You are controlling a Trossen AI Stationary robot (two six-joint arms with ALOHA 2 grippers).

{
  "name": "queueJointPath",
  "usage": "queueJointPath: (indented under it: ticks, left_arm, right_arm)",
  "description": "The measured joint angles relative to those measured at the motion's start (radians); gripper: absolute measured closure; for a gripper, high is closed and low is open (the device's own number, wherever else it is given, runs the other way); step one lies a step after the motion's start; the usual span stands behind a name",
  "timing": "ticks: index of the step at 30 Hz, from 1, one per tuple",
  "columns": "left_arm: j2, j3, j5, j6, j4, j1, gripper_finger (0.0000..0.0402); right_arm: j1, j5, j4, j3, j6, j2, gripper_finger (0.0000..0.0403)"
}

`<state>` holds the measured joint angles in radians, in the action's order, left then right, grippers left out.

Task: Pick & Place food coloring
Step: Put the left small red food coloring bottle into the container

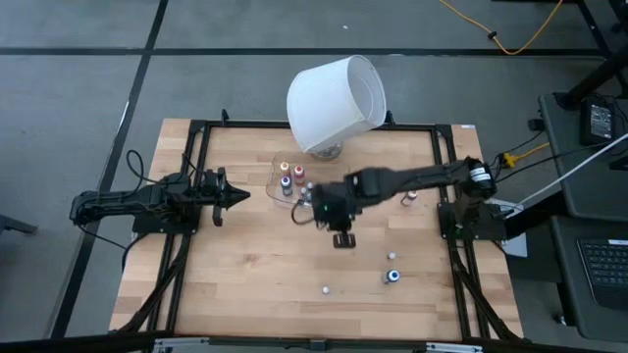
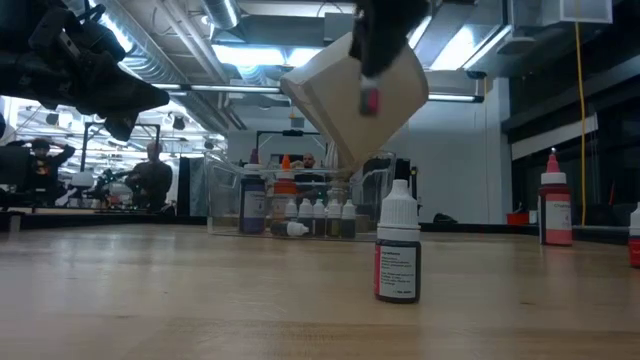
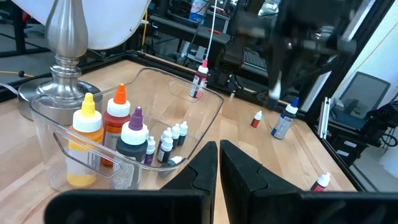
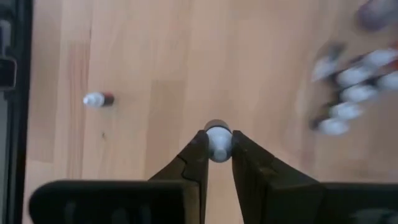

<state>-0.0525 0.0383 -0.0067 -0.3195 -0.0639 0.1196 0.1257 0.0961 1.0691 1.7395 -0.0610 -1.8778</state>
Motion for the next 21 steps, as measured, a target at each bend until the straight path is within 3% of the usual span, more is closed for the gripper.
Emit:
queueJointPath:
  ticks: [5,10,21]
  left_arm:
    - [0.0,0.0,0.0,0.0,0.0,0.0,0.0386]
    - [0.0,0.0,0.0,0.0,0.0,0.0,0.0386]
    - [0.0,0.0,0.0,0.0,0.0,0.0,0.0386]
  right_arm:
    - [-0.085,-0.013,0.066,0.112,0.054,0.0,0.0346]
    - [-0.184,-0.043,0.078,0.131,0.085,0.0,0.0346]
    - [-0.329,-0.051,-0.015,-0.081,0.076,-0.002,0.0347]
